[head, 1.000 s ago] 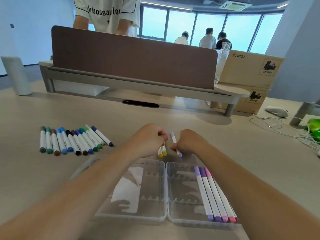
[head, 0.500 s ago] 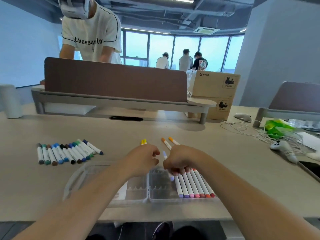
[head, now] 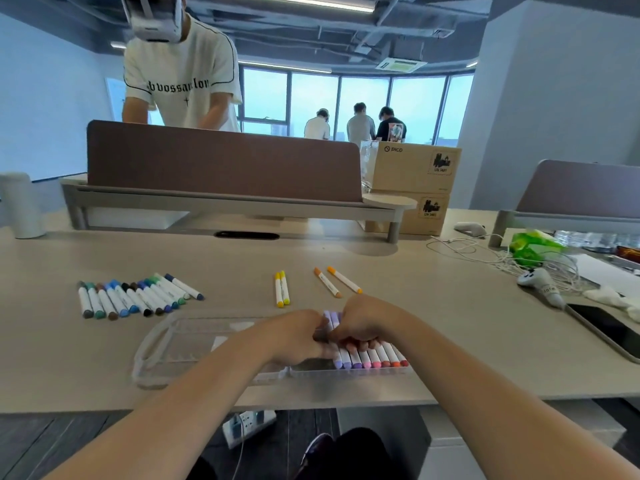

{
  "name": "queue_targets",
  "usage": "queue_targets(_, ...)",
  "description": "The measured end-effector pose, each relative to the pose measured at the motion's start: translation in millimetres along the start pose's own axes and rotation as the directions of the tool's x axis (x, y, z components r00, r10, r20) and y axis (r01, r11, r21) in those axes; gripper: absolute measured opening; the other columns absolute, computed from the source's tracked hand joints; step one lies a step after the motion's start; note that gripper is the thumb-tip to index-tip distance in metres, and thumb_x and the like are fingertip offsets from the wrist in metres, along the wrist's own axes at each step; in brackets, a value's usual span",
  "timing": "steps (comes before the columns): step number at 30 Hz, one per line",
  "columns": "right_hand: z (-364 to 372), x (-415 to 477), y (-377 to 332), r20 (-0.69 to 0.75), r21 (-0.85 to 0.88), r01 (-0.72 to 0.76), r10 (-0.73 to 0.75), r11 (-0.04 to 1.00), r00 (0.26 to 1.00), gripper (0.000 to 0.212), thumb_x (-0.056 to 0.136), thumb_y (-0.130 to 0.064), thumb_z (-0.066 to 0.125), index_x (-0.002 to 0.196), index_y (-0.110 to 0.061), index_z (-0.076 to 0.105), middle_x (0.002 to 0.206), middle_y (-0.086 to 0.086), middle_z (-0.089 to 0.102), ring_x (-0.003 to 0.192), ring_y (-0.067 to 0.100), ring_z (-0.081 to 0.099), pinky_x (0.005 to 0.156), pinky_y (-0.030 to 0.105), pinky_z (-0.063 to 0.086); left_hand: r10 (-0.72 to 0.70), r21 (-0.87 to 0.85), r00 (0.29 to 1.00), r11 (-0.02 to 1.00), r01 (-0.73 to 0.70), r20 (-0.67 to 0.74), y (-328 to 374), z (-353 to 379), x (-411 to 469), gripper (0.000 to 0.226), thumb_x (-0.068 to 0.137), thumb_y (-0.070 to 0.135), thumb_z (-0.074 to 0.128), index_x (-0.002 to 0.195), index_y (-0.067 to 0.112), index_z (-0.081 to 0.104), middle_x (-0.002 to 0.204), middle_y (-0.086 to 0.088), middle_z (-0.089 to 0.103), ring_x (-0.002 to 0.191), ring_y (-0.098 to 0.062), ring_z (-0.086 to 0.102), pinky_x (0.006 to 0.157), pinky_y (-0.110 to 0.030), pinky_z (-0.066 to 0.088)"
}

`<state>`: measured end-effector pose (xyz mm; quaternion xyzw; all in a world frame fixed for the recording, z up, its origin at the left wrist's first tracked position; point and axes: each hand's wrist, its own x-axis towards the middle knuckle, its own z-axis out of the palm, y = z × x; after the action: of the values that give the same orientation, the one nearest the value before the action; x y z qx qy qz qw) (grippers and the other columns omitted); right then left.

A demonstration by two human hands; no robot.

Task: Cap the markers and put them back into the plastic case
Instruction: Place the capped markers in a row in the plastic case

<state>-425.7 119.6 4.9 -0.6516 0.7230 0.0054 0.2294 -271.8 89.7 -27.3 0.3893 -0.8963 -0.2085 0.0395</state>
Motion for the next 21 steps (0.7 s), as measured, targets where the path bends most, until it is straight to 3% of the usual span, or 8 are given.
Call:
queue_targets(6,-2.5,8.4,-2.4,0.048,-0.087,0.014,-0.01,0.996,0.999,0.041,0.093,-0.028,0.06,0.057,-0.011,0.053,0.034,-0.006,0.047,0.034,0.009,0.043,0.04,0.016,0.038,-0.017,0.021,1.0,1.0,0.017,0.0,3.7,-1.6,3.0,0.041,0.084,0.046,0.069,0.118,0.025,0.064,0.112,0.005,0.069,0.102,-0.019,0.063,0.089,-0.031,0.049)
queue_targets(14,-9.8,26.1,-2.2,0.175,-0.112,-0.038,0.057,0.993,0.983,0.04,0.094,-0.033,0.061,0.061,-0.013,0.051,0.039,-0.006,0.046,0.031,0.009,0.037,0.042,0.018,0.032,-0.017,0.106,1.0,0.994,0.017,-0.004,0.0,-1.1,8.4,0.051,0.078,0.057,0.07,0.116,0.024,0.063,0.112,0.003,0.069,0.1,-0.02,0.063,0.088,-0.034,0.051)
queue_targets(18,-12.8,34.9,-2.9,0.246,-0.121,-0.032,0.061,0.992,0.967,0.038,0.095,-0.03,0.059,0.062,-0.013,0.052,0.04,-0.006,0.045,0.031,0.009,0.035,0.041,0.017,0.03,-0.014,0.148,1.0,0.989,0.015,-0.009,3.9,-8.7,9.9,0.049,0.078,0.059,0.07,0.106,0.02,0.065,0.102,0.001,0.067,0.092,-0.022,0.062,0.078,-0.03,0.05)
queue_targets(21,-16.8,42.3,-0.9,0.311,-0.141,-0.022,0.065,0.99,0.948,0.039,0.094,-0.031,0.06,0.061,-0.014,0.049,0.045,-0.004,0.044,0.035,0.01,0.033,0.04,0.017,0.028,-0.028,0.145,1.0,0.989,0.028,-0.004,4.1,-13.2,15.6,0.055,0.077,0.059,0.071,0.114,0.019,0.063,0.105,0.002,0.064,0.093,-0.021,0.063,0.082,-0.034,0.053)
